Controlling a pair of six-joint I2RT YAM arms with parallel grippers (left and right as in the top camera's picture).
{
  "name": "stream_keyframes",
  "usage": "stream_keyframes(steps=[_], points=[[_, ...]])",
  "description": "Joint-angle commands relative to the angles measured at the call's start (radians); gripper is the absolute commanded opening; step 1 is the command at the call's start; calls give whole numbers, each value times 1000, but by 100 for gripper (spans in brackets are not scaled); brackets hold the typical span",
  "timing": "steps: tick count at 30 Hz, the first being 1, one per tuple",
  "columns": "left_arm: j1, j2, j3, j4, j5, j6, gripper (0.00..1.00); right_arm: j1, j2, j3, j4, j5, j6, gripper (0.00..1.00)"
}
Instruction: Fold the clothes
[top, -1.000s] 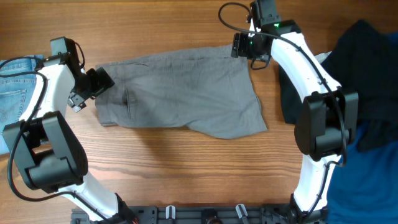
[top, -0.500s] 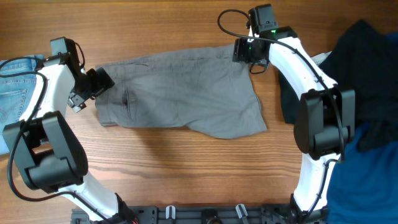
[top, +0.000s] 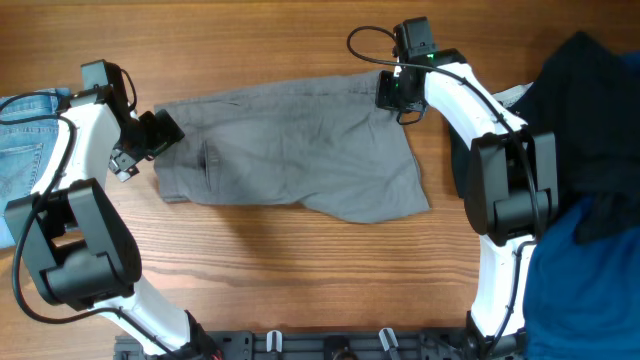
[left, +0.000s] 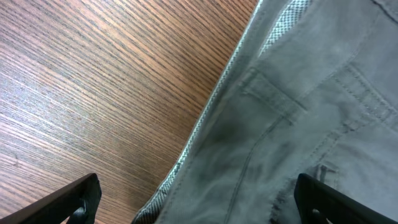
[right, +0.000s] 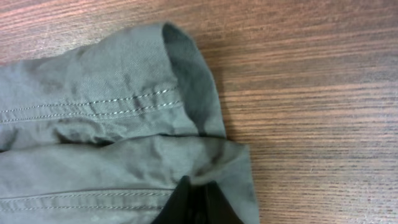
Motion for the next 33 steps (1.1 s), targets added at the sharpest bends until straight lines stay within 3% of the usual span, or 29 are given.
stream_keyframes(steps=[1,15,33], points=[[-5,5,8,-1,-3,16,100,1,-4,-6,-21,-2,-6,4],[-5,5,8,7,-3,16,100,1,-288,-6,-88,-103,-79,4],[-5,5,8,6,-2,16,100,13,-216,-6,268,-114,-47,4]])
